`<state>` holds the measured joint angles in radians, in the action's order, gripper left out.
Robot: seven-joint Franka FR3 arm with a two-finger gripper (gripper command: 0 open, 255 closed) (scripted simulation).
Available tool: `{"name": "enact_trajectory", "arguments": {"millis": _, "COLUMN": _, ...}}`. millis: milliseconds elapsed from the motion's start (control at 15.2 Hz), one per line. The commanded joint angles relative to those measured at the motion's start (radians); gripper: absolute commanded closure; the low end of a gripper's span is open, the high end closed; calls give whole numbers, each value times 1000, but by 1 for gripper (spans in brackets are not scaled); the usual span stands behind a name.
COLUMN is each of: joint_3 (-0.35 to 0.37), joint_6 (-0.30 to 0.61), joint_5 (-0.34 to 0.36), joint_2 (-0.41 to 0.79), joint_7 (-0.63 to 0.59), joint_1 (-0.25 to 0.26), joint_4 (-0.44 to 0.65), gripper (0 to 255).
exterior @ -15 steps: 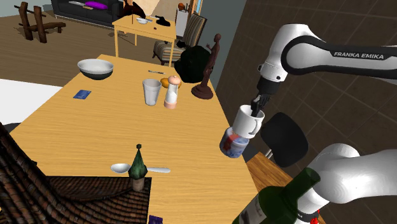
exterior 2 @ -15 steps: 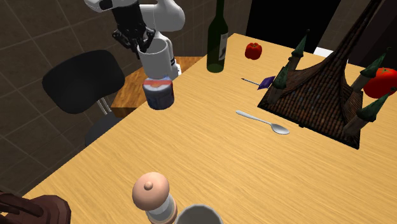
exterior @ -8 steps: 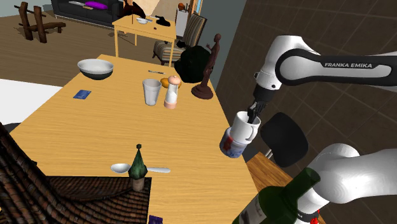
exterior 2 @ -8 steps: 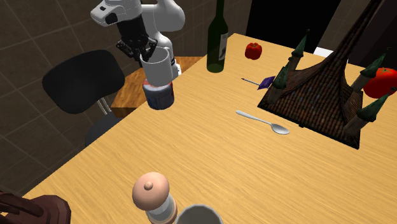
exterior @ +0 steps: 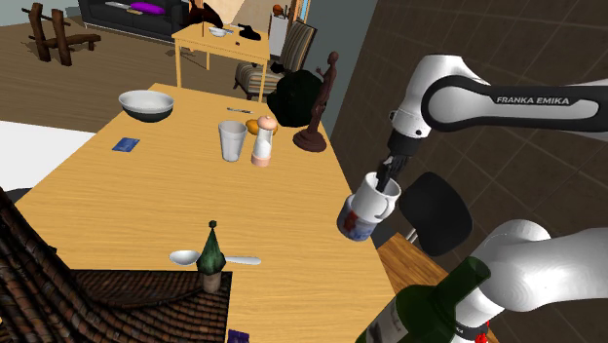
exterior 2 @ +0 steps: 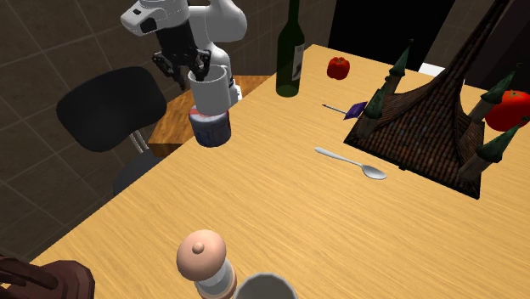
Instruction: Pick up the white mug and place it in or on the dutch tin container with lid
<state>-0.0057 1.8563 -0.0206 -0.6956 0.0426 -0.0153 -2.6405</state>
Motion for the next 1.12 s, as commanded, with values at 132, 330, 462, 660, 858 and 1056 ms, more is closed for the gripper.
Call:
{"name": "enact_trajectory", "arguments": {"millis": 132, "joint_3": -1, "joint_6": 1, "joint_5": 0, "joint_2": 1, "joint_7": 1, "joint_1": 0, "joint_4": -3, "gripper": 0}}
{"name": "enact_trajectory", "arguments": {"millis": 330, "joint_3": 0, "joint_6": -35, "joint_5": 0, "joint_2": -1, "joint_7": 0, "joint_1": 0, "joint_4": 30, "gripper": 0}}
{"name": "enact_trajectory", "arguments": {"millis": 462, "joint_3": -1, "joint_6": -102, "joint_5": 1, "joint_2": -1, "joint_7": 0, "joint_1": -1, "joint_4": 97, "gripper": 0}}
{"name": "enact_trajectory", "arguments": {"millis": 660, "joint_3": -2, "joint_6": -128, "joint_5": 2, "joint_2": 0, "joint_7": 0, "joint_1": -1, "joint_4": 124, "gripper": 0}}
{"name": "enact_trajectory", "arguments": {"millis": 858, "joint_3": -2, "joint_6": -128, "joint_5": 2, "joint_2": 0, "joint_7": 0, "joint_1": -1, "joint_4": 124, "gripper": 0}}
{"name": "enact_trajectory", "arguments": {"millis": 1056, "joint_3": -2, "joint_6": -128, "joint_5": 2, "joint_2": 0, "joint_7": 0, "joint_1": -1, "joint_4": 124, "gripper": 0}}
